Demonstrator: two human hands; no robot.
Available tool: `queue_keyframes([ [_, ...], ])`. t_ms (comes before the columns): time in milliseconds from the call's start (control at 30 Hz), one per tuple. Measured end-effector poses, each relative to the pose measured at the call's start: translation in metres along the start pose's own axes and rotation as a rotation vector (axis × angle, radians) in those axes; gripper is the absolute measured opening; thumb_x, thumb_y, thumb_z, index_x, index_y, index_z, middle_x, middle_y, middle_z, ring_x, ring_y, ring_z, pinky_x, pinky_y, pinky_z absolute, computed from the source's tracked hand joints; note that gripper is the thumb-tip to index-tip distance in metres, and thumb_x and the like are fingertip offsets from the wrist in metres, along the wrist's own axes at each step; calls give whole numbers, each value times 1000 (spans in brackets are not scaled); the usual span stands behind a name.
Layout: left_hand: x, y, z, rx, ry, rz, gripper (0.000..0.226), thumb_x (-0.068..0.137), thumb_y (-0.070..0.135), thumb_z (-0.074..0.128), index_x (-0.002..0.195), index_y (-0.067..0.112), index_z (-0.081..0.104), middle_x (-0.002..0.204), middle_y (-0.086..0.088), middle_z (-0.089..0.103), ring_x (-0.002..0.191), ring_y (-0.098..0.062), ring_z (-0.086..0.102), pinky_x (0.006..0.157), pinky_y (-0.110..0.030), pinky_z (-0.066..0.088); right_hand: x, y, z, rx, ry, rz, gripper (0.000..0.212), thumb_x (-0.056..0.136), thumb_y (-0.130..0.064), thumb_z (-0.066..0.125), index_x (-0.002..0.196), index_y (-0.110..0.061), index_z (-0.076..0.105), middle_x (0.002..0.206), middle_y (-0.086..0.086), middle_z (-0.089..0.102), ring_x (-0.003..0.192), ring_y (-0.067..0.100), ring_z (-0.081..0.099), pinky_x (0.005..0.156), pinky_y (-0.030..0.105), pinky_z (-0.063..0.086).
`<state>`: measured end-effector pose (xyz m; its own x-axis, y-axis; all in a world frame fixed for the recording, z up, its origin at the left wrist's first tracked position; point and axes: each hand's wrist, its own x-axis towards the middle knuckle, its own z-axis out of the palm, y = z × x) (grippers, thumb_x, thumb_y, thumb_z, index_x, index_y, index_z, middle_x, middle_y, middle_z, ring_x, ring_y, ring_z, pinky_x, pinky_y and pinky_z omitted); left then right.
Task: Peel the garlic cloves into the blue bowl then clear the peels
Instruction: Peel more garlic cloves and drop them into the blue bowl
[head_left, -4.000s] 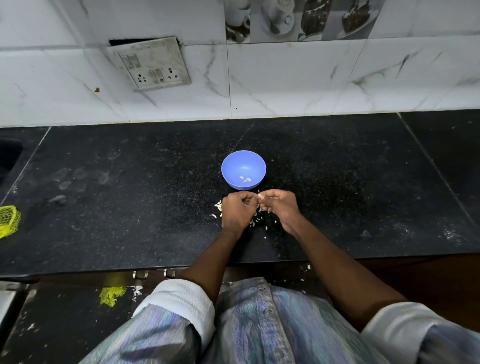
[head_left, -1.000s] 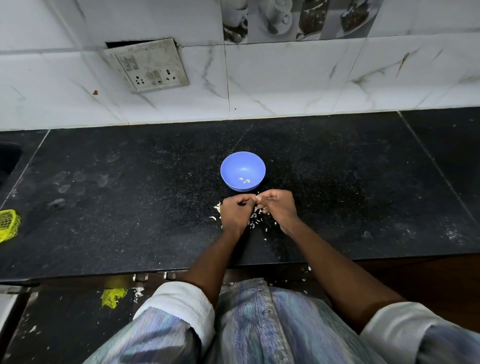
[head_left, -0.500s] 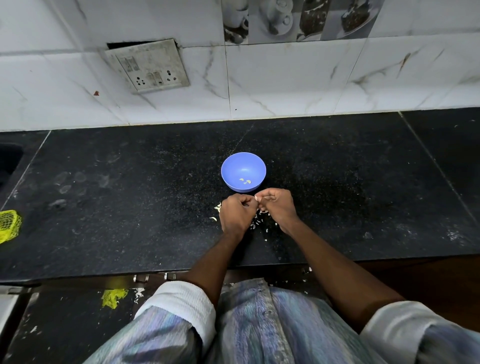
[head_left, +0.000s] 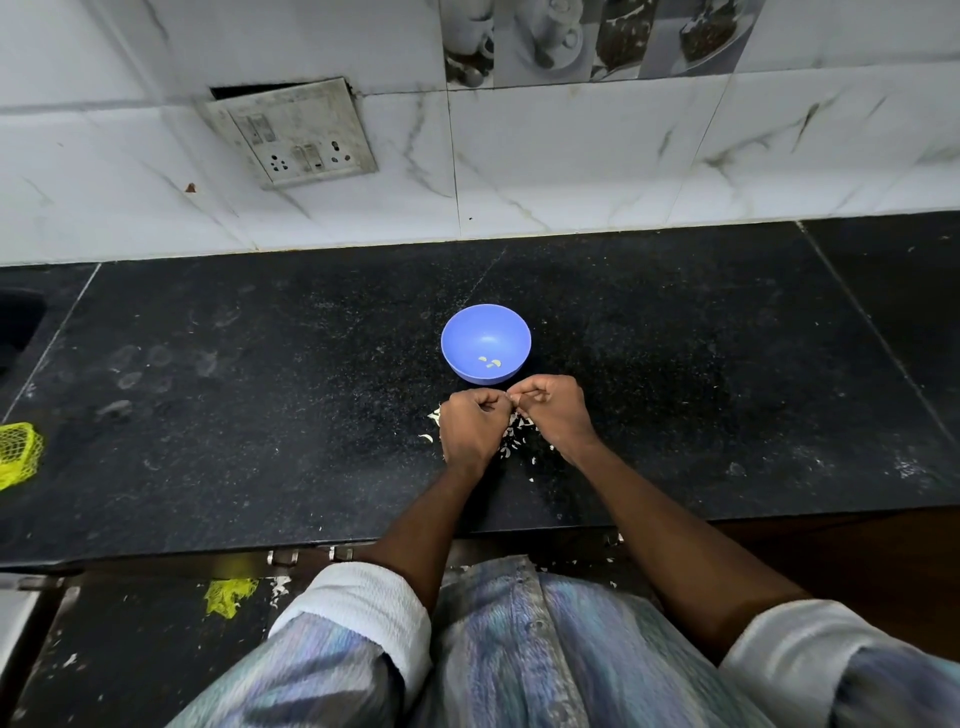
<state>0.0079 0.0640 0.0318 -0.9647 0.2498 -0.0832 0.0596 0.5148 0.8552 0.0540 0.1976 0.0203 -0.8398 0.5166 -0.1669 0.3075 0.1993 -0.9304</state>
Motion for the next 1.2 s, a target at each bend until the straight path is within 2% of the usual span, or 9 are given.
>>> queue_keyframes([
  [267,-1,-1,-1,-37,18,0,16,83,24,79,69,17,78,57,7,67,52,0,53,57,-30,51,0,0,0,77,-15,44,16,90,4,68,89,-8,78,78,10,77,68,12,69,67,26,57],
  [433,-2,3,-1,-57,11,-10,8,85,23,78,80,20,84,65,11,74,63,-4,70,62,-28,56,-1,-2,1,105,4,57,14,89,3,70,88,-8,78,77,9,76,67,10,68,65,24,56],
  [600,-2,3,0,-8,30,-31,7,84,27,79,83,22,84,68,11,75,65,-5,70,63,-31,58,-1,-3,2,50,16,36,12,89,2,71,89,-7,78,78,9,77,71,14,71,72,30,60],
  [900,-5,10,0,41,57,-108,7,77,28,80,75,22,83,63,9,73,62,-8,70,62,-28,56,-10,-8,2,-109,39,-45,18,87,6,66,88,-6,79,79,0,77,74,9,72,73,23,60],
  [1033,-7,10,-1,25,49,-120,7,77,27,83,73,22,81,58,11,69,60,-6,67,57,-23,48,-10,-4,3,-69,29,-40,19,87,6,65,91,-7,79,80,1,77,75,12,74,74,25,61],
  [1100,-7,8,0,-9,39,-124,9,77,27,84,72,22,79,59,11,70,60,-6,68,57,-23,50,-10,-3,3,-19,4,-18,22,90,5,63,99,-9,79,82,4,78,79,19,76,75,28,62],
  [1200,-5,5,0,-79,20,-127,10,80,26,83,73,19,79,63,10,72,61,-2,68,59,-18,51,-10,-2,3,87,-43,38,22,93,5,63,103,-8,78,85,10,78,72,17,71,68,24,57],
])
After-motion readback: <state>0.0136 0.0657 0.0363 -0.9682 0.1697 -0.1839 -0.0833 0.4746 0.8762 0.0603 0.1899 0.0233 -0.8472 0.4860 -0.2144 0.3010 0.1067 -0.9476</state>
